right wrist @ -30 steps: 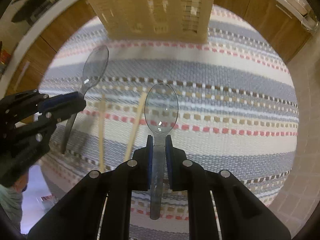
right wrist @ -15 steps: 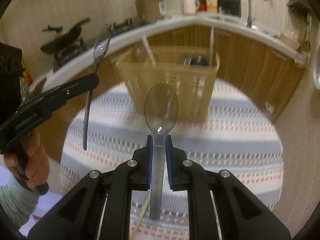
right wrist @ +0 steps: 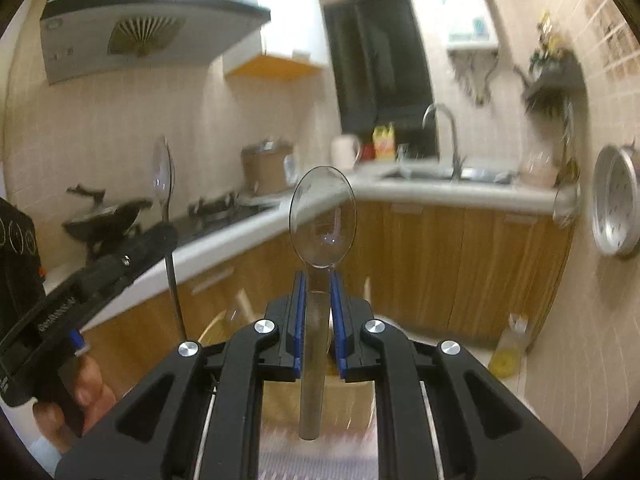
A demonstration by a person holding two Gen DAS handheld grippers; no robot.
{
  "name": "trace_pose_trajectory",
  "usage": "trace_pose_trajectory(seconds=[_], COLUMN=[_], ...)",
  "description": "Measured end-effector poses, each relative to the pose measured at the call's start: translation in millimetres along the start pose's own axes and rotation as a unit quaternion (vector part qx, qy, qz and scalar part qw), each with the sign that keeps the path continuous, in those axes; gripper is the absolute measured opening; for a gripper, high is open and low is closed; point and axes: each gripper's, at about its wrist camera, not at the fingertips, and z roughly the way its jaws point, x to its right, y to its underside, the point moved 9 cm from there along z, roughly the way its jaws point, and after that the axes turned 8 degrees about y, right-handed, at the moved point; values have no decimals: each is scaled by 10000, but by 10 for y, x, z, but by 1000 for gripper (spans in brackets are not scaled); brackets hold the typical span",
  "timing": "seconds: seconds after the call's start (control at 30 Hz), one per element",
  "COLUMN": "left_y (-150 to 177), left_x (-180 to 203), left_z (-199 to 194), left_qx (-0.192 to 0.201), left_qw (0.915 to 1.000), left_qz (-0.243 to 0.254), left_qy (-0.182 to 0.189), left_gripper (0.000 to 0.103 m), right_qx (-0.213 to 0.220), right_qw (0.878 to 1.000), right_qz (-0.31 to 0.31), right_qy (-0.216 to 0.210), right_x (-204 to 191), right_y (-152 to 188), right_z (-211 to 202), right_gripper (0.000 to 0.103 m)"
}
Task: Organize utensils
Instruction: 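Lift both clear spoons and carry them over the beige caddy, then open both tools to drop the clear spoons into the caddy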
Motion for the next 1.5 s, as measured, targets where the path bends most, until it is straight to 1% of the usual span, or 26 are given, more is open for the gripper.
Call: trace_pose_trajectory(seconds=[0.07,0.17,0.3,0.37,0.43,0.5,0.57,0.8,0.93,0.97,1.0,1.03,1.07,1.1,1.13,1.2,1.3,1.5], left_y=[18,124,315,417,468,530,569,686,740,743,744,740,734,729,727,722,693,611], left_x=[-79,-218,-359,-426,-478,-517,-534,-537,-554,-557,-561,-568,-573,-582,-589,-604,-621,-549], left_z=[95,233,379,451,475,517,533,537,491,468,451,427,409,387,367,331,217,-50], left_qx=[124,144,67,-39,-68,-163,-207,-394,-494,-503,-534,-550,-548,-562,-589,-623,-625,-613], left_qw=[9998,9994,9987,9984,9980,9975,9972,9962,9958,9958,9957,9958,9958,9956,9954,9951,9952,9956], left_qz=[-74,-205,-212,-227,-201,-163,-111,61,101,94,78,42,21,20,20,-2,-85,-84], left_qy=[-112,-238,-456,-512,-601,-671,-713,-771,-765,-765,-746,-731,-730,-756,-757,-767,-744,-703], left_gripper=[9,9,9,9,9,9,9,10,10,12,14,22,25,25,25,25,29,34], right_qx=[230,561,666,655,500,407,376,311,266,234,205,167,129,107,139,157,146,52], right_qw=[9997,9980,9969,9967,9978,9982,9984,9990,9993,9995,9996,9997,9998,9998,9998,9997,9997,9997], right_qz=[-16,97,165,200,271,346,295,176,151,126,107,82,51,24,14,-12,2,-101], right_qy=[85,283,382,429,330,275,307,282,191,175,154,133,131,144,174,201,191,216], right_x=[13,115,205,265,282,299,278,226,196,184,176,165,153,148,149,148,147,117], right_y=[-38,-73,1,44,128,199,264,440,468,465,472,484,493,504,510,515,508,546], right_z=[65,171,343,454,596,654,692,708,631,617,598,581,574,561,523,466,360,143], right_gripper=[10,10,10,10,10,10,10,10,11,11,13,17,30,41,44,45,45,45])
